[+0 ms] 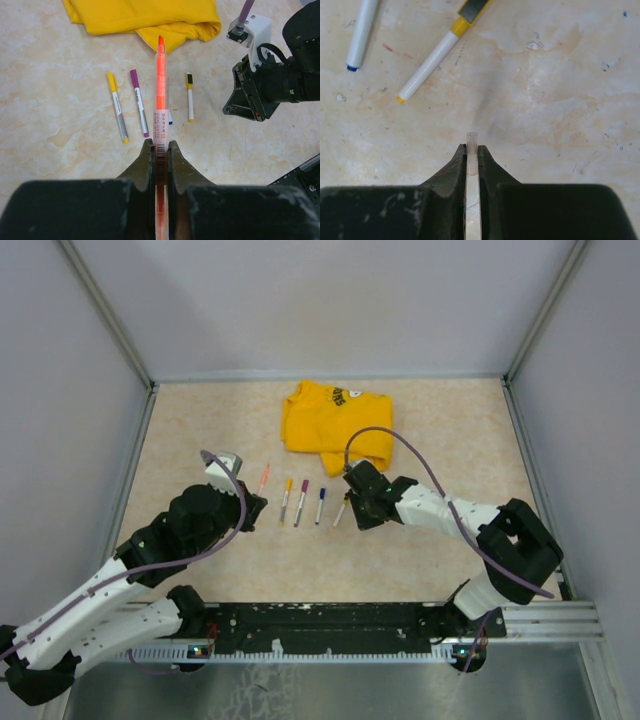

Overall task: Insert the pens into the pen caps
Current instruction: Insert the pen cap onto the pen.

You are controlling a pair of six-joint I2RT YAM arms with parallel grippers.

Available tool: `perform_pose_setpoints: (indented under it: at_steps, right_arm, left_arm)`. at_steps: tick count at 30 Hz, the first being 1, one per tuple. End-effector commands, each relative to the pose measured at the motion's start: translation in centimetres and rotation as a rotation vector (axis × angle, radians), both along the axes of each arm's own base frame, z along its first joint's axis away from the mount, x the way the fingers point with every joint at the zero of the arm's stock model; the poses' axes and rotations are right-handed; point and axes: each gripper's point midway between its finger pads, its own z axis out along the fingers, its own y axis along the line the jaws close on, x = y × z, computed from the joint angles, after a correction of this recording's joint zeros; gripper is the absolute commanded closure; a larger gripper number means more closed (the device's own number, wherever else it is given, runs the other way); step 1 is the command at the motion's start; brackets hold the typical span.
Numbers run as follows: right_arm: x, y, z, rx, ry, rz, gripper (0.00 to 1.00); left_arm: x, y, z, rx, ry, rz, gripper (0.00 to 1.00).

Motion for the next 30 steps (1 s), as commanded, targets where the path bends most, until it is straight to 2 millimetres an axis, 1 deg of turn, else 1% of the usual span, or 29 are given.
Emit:
perform_pose_setpoints:
  at_steps: [1,7,12,17,20,21,22,30]
  right_arm:
    - [1.4,-1.5,0.1,-0.017,-0.035,-0.279,1.00]
    - [0.9,-2.9,-1.5,-0.111,-0.002,-0.311,1.00]
    - [0.3,-2.9,-2.7,-0.135,0.043,-0.286,1.00]
    - [-0.4,-2.8,-3.8,-0.151,0.090,-0.260,0.93]
    - [-0.7,-2.8,-4.0,-0.159,0.106,-0.243,0.88]
    - [-1.1,-3.1,-4.8,-0.186,0.132,-0.235,0.86]
    - [-1.3,-3.2,-5.0,-0.196,0.143,-0.228,0.85]
    - [-2.3,-3.8,-5.8,-0.234,0.190,-0.195,0.82]
  left_arm:
    - [0.1,-0.3,0.8,-0.027,-0.023,-0.009,1.00]
    - [0.1,-0.5,0.6,-0.026,-0.015,-0.014,1.00]
    - [0.2,-0.5,0.7,-0.030,-0.017,-0.013,1.00]
    - [0.2,-0.7,0.5,-0.028,-0.010,-0.014,1.00]
    - [0.2,-0.9,0.6,-0.035,-0.009,-0.017,1.00]
    - [0.2,-0.9,0.6,-0.035,-0.009,-0.018,1.00]
    - [0.2,-0.9,0.5,-0.035,-0.009,-0.017,1.00]
    - [0.4,-0.8,0.7,-0.033,-0.013,-0.013,1.00]
